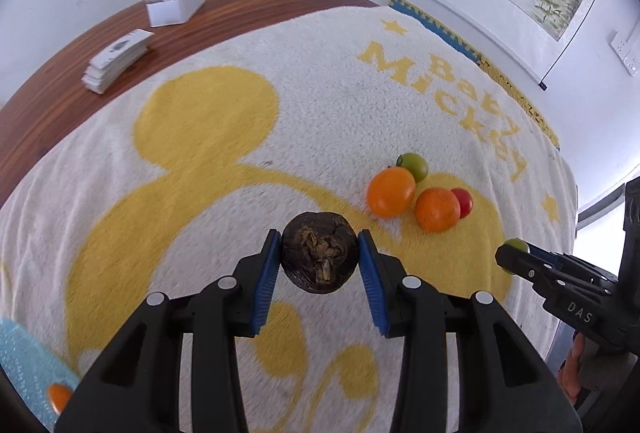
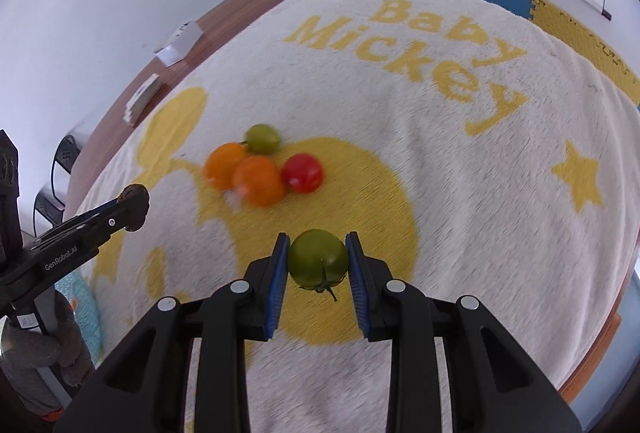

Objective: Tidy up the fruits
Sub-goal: 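Carry both fruits to the blue basket and open both tools to release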

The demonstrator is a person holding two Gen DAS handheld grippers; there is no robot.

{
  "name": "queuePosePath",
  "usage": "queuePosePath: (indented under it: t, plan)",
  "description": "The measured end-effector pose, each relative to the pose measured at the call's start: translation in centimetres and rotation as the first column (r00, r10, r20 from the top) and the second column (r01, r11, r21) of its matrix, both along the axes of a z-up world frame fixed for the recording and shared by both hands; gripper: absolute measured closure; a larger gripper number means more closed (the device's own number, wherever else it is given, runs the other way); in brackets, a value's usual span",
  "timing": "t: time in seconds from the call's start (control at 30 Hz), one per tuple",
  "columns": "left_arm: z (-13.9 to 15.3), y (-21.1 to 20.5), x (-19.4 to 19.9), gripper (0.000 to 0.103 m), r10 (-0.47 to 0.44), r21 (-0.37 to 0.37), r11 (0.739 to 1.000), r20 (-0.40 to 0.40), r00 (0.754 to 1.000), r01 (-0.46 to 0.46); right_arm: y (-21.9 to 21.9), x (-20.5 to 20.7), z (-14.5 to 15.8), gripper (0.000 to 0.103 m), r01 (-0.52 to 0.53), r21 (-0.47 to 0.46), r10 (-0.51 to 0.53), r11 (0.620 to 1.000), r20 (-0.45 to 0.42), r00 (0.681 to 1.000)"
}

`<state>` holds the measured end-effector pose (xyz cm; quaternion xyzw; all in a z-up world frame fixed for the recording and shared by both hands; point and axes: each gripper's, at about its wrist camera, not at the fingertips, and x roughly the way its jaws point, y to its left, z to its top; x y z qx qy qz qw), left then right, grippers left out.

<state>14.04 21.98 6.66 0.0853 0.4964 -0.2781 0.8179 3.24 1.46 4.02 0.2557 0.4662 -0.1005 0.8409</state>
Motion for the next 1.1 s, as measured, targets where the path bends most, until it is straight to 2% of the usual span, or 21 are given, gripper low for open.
queuePosePath:
  t: [0.3,0.5,0.9,1.1]
  plan:
    - [1.6,5.5,-2.7,0.063,0.009,-0.026,1.0,0.017,1.0,-0.009,5.6,-1.3,1.3,0.074,-0.038,0.003,0.038,0.999,0.015,0.999]
    - [2.4,10.5,-3.8,0.063,0.057,-0.034,0.998,0.028,0.998,-0.056,11.1,-1.4,1.5,0.074,-0.106,0.002,0.106,0.994,0.016,0.994]
    - [2.9,21.8,-4.2,0.063,0.167,-0.022,0.986,0.04,0.985,-0.166,21.5,-0.9,3.1,0.074,-0.236,0.022,0.235,0.971,0.055,0.97]
    - [2.5,25.0,-4.2,0.063,0.164,-0.011,0.986,0.038,0.986,-0.164,26.3,-0.2,4.2,0.074,-0.296,0.047,0.292,0.954,0.081,0.953]
